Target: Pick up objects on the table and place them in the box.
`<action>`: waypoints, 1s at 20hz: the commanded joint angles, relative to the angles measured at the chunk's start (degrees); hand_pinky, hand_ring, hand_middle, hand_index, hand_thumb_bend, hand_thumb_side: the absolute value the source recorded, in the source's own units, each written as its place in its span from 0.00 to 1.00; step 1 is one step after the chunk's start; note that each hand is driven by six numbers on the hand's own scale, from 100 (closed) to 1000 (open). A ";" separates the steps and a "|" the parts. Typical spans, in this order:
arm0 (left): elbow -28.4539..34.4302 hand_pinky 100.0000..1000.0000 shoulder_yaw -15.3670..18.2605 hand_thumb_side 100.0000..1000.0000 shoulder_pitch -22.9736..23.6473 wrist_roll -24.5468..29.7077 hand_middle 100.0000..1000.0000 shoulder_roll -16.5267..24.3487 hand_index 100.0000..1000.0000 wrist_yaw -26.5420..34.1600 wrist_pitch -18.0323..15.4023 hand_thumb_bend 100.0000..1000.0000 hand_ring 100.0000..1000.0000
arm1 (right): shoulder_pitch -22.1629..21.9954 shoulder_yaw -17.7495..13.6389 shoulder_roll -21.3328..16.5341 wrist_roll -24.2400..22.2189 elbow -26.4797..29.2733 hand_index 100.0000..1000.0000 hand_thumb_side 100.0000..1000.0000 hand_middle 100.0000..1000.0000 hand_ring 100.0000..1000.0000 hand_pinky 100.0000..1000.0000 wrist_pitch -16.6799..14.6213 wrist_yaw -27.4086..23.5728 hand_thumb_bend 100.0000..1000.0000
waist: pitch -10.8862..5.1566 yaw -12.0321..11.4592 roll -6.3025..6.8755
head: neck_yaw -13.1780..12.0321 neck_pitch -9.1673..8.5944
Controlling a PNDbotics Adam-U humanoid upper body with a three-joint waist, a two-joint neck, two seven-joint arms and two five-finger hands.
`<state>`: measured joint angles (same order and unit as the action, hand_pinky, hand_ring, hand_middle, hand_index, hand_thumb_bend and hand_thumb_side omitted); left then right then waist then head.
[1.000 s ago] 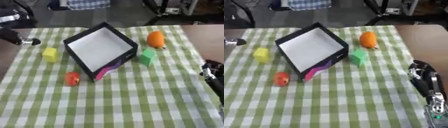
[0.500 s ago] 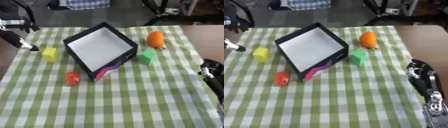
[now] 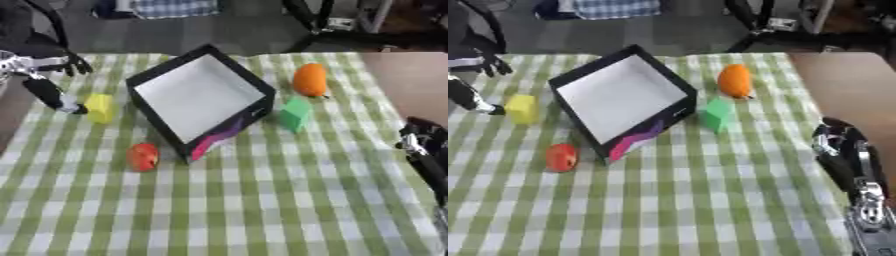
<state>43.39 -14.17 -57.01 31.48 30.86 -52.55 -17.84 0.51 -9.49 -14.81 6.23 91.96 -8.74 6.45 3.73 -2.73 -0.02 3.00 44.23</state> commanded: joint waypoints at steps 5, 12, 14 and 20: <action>-2.63 0.80 1.80 0.19 -1.54 -4.28 0.76 -1.47 0.88 -7.86 -0.24 0.46 0.76 | 0.73 0.01 -0.56 -0.10 0.59 0.76 0.49 0.56 0.49 0.75 -0.01 -0.39 0.00 | -0.29 0.43 -0.88 | -0.51 -0.11; -4.98 0.80 4.16 0.12 -1.03 -8.07 0.74 -3.13 0.86 -15.41 0.19 0.40 0.74 | 0.89 0.11 -0.37 -0.23 0.60 0.76 0.49 0.56 0.49 0.75 -0.05 -0.50 0.00 | 0.01 0.68 -0.97 | -0.72 -0.11; -5.30 0.79 5.01 0.11 -0.78 -9.79 0.74 -3.59 0.86 -17.38 0.34 0.39 0.74 | 0.93 0.13 -0.32 -0.25 0.59 0.76 0.49 0.56 0.49 0.75 -0.06 -0.54 0.00 | 0.13 0.80 -1.05 | -0.81 -0.11; -8.15 0.79 7.28 0.13 -0.24 -13.26 0.73 -5.03 0.85 -23.64 0.17 0.36 0.73 | 1.06 0.18 -0.23 -0.32 0.59 0.76 0.49 0.56 0.49 0.75 -0.09 -0.68 0.00 | 0.55 1.24 -1.20 | -1.09 -0.11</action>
<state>35.22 -7.81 -56.37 18.97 25.18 -74.80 -17.59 1.00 -9.15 -14.35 6.07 91.95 -8.69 6.21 4.11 -1.51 -0.47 2.10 44.23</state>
